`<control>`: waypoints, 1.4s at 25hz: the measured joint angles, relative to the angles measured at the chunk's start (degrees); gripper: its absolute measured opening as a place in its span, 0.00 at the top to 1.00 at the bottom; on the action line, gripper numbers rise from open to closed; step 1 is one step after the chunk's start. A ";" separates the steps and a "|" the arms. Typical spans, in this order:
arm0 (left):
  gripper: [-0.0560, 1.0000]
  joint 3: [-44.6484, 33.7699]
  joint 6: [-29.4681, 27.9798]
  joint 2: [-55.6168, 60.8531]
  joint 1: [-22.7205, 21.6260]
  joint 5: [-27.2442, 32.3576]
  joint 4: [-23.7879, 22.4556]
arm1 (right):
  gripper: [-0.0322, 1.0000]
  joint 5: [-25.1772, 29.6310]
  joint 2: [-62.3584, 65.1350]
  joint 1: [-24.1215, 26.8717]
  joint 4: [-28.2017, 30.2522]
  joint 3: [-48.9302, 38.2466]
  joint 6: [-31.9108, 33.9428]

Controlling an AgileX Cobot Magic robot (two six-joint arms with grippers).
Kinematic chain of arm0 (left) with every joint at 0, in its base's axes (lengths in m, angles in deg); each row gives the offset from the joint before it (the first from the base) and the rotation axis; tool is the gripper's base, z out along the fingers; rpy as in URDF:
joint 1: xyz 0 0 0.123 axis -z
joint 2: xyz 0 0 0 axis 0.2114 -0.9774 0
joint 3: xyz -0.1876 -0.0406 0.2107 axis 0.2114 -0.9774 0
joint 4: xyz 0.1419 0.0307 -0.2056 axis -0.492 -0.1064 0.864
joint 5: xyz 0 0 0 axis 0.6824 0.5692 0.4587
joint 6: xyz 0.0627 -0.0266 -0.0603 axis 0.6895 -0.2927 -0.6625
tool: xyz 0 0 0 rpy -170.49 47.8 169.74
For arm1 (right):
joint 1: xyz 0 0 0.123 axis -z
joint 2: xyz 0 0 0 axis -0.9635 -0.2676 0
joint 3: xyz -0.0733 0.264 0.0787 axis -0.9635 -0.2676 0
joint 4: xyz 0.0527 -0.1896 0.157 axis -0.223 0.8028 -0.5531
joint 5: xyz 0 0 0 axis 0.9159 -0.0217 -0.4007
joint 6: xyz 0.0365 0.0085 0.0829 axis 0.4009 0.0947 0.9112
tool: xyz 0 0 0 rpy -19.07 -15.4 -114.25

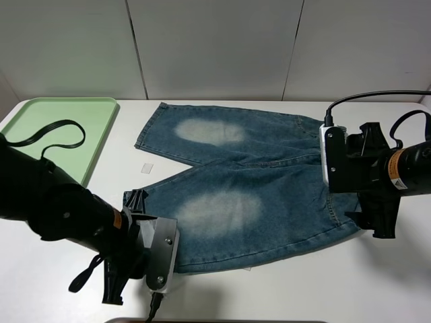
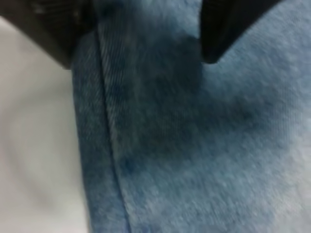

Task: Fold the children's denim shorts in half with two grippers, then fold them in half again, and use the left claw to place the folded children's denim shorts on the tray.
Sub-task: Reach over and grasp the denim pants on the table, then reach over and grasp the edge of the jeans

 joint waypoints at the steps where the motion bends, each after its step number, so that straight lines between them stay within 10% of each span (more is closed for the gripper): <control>1: 0.58 0.00 0.21 -0.27 0.00 -0.57 -0.14 | 0.30 0.00 0.00 0.00 0.00 0.00 0.00; 9: 0.91 -0.29 0.53 -0.99 -0.07 -2.95 -1.24 | 0.30 -0.06 0.06 0.00 0.00 0.00 0.00; 24: 0.92 -0.29 1.01 -1.20 -0.13 -4.70 -1.48 | 0.30 -0.06 -4.81 0.00 0.44 0.06 -0.76; 35: 0.92 -0.29 1.52 -1.49 -0.13 -7.08 -1.66 | 0.30 3.90 -15.90 0.00 11.92 0.24 -1.19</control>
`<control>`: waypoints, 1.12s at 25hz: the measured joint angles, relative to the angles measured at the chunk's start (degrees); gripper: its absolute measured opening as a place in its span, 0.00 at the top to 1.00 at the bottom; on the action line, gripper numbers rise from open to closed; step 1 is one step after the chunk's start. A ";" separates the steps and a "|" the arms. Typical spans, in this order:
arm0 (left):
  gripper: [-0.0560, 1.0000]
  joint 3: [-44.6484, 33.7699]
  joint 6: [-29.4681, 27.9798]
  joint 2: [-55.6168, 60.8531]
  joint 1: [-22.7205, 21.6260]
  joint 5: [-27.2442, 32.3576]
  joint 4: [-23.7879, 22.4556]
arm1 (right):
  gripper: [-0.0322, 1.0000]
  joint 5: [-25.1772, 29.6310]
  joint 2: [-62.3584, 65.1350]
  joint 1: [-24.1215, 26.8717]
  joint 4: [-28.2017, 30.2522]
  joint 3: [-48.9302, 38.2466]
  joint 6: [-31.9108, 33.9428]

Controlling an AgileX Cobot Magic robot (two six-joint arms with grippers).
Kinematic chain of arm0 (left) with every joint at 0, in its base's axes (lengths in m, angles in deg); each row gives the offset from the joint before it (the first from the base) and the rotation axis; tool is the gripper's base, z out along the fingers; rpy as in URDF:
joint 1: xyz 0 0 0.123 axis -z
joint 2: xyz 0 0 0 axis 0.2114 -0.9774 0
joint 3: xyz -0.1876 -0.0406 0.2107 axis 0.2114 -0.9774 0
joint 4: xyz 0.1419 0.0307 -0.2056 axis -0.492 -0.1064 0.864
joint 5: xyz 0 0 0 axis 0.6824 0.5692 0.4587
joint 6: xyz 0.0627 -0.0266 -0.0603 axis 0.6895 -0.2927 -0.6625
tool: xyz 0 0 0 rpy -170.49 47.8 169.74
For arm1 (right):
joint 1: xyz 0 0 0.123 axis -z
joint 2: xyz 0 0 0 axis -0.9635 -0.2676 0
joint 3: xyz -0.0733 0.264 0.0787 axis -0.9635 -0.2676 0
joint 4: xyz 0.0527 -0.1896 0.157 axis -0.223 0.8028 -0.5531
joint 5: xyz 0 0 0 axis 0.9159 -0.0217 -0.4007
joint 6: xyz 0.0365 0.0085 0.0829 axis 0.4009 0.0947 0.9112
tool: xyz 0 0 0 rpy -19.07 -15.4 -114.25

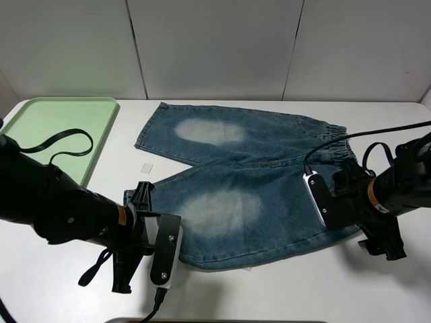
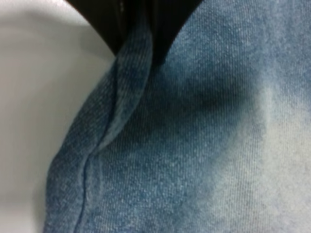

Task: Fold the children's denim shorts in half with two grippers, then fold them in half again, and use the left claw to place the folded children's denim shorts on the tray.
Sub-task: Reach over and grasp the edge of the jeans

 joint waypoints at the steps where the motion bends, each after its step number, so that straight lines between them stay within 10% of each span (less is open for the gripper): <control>1: 0.92 0.00 0.05 -0.11 0.00 -0.06 0.00 | 0.30 0.42 -0.30 0.15 1.27 0.06 0.30; 28: 0.92 -0.37 0.17 -0.66 0.00 -4.24 0.00 | 0.30 -0.06 -4.10 7.49 7.32 3.69 3.22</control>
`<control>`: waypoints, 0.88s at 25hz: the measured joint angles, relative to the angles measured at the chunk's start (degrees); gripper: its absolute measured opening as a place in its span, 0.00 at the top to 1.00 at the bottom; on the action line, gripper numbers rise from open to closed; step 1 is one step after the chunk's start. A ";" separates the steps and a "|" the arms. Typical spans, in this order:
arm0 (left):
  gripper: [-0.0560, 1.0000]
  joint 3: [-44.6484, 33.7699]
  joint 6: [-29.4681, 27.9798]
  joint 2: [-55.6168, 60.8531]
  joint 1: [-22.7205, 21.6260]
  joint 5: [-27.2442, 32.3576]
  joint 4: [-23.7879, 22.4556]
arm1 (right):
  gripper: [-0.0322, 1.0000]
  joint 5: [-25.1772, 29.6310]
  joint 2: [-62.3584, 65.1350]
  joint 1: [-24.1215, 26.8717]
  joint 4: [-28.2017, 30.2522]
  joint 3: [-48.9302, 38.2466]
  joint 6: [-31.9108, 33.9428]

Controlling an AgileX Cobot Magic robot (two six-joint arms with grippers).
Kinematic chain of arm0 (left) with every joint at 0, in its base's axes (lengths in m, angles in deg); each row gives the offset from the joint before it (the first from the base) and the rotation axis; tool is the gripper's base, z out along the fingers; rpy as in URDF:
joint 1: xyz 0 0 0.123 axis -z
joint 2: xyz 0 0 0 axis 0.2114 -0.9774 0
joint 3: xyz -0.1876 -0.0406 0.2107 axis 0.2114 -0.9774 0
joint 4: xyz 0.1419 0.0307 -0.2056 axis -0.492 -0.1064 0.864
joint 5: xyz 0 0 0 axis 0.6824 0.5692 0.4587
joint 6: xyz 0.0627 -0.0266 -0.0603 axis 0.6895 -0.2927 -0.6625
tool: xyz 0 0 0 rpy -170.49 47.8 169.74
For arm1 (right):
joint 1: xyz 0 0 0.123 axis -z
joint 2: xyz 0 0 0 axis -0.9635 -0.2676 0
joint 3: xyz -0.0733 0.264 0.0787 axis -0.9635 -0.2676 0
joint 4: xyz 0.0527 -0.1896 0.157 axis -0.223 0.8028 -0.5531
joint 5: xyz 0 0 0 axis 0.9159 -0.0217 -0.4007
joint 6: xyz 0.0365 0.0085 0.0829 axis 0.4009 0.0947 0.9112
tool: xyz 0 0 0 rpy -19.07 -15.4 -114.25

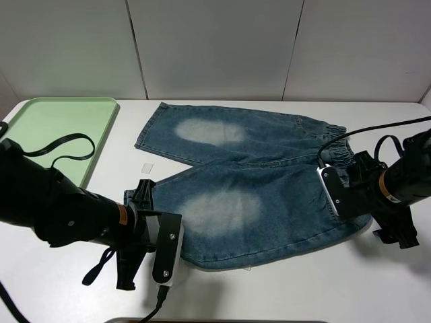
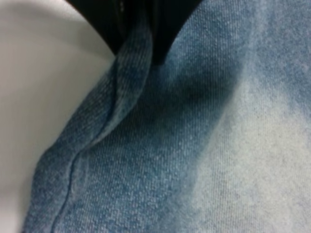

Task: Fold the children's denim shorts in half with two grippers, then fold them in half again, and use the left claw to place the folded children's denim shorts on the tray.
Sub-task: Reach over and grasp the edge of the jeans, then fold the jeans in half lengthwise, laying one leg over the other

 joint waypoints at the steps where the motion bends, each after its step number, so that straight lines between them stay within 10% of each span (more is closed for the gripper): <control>1: 0.92 0.00 0.00 0.00 0.00 0.00 0.00 | 0.30 0.51 -0.35 0.00 0.00 0.65 0.91; 7: 0.92 0.00 0.00 0.00 0.00 -0.03 0.00 | 0.47 1.04 -1.77 0.00 0.00 1.81 3.34; 14: 0.92 0.00 0.00 0.00 0.00 -0.07 0.00 | 0.97 0.37 -3.10 0.00 -0.33 1.81 4.37; 22: 0.92 0.00 0.00 0.00 0.00 -0.14 -0.14 | 0.97 1.65 -3.05 0.00 -0.40 1.81 4.37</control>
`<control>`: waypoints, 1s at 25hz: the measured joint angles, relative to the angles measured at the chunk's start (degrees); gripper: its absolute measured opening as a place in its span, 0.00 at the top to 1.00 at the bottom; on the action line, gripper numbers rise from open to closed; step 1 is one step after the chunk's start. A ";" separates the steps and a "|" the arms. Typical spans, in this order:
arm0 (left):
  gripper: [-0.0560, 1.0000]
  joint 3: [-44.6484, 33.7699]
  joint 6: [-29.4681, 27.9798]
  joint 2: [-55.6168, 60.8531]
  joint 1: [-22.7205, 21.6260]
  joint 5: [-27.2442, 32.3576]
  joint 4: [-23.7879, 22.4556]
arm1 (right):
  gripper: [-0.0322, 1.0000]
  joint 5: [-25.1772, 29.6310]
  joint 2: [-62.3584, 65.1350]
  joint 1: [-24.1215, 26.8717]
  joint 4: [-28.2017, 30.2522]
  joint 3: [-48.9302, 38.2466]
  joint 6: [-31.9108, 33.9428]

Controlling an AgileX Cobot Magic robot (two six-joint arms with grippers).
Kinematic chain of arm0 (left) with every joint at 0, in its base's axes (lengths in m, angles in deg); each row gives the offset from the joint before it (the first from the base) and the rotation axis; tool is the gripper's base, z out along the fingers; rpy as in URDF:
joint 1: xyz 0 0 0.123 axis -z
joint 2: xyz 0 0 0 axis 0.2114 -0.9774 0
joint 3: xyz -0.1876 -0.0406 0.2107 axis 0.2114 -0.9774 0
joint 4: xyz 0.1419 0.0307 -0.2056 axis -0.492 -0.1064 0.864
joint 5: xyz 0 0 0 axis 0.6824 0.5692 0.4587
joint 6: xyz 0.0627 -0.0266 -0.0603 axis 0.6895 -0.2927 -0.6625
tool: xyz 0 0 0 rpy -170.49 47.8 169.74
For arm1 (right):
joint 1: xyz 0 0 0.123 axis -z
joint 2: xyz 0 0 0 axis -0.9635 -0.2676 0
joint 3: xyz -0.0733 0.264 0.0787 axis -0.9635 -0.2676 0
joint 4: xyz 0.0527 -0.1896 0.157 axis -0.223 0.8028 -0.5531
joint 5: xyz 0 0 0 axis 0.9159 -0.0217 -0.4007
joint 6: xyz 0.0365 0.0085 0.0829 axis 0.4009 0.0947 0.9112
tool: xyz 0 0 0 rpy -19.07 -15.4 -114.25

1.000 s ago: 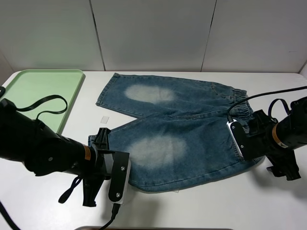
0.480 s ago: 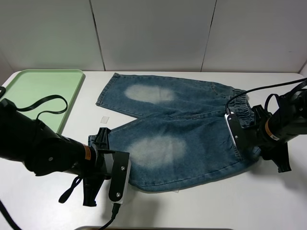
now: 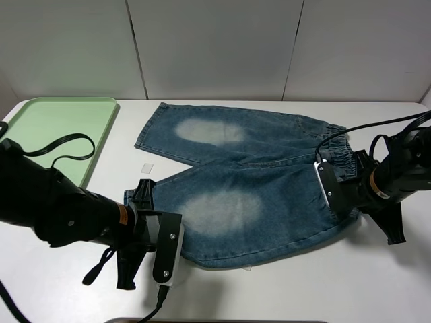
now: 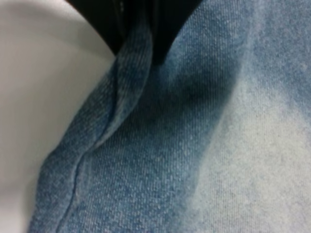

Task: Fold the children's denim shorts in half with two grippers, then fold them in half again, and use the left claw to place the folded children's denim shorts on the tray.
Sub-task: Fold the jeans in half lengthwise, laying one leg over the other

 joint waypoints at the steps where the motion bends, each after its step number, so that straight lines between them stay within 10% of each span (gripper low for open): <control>1: 0.92 0.00 0.00 0.00 0.00 0.00 0.05 | 0.97 0.45 0.05 0.00 -0.16 0.00 0.00; 25: 0.92 -0.52 -11.00 15.68 0.00 15.56 0.39 | 0.97 10.47 17.61 0.00 -18.99 -0.29 -3.00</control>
